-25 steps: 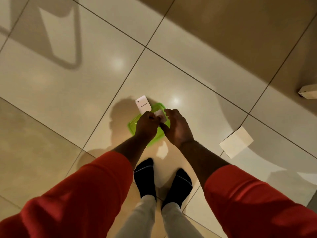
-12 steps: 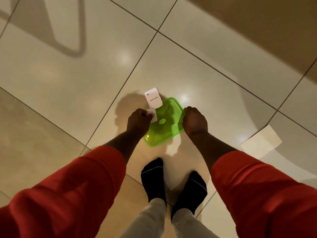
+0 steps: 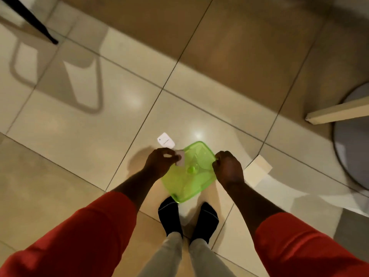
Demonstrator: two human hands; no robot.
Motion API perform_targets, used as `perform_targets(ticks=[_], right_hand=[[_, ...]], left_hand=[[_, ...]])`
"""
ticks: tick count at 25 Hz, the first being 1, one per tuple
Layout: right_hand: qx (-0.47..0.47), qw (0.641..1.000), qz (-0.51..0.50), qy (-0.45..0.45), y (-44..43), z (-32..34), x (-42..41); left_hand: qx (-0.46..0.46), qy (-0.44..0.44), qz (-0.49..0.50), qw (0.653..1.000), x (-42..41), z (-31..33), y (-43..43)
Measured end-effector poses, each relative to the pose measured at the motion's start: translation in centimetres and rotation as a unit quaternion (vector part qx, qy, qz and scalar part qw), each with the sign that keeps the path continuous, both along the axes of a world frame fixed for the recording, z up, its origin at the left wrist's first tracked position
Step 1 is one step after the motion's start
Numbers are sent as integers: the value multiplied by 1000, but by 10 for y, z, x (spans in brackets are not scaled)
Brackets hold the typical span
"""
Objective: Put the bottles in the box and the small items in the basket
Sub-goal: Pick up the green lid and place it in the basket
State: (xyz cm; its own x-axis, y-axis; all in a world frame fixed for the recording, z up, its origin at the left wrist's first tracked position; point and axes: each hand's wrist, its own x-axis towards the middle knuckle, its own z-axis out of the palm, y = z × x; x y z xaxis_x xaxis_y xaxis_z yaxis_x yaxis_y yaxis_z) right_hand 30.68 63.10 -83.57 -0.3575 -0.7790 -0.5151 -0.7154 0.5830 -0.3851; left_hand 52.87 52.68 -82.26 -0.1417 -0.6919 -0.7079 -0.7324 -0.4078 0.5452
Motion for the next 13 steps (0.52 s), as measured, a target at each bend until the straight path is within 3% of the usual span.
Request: perform_targets(ticks=[4, 8, 13], right_hand=[[-83, 995, -43, -26, 8, 115, -39], [-156, 982, -101, -35, 14, 247, -81], [-271, 918, -282, -70, 35, 400, -118]], left_hand=[[61, 142, -18, 988, -28, 122, -9], [103, 172, -24, 979, -63, 259, -13], [90, 247, 8, 965, -109, 404, -3]])
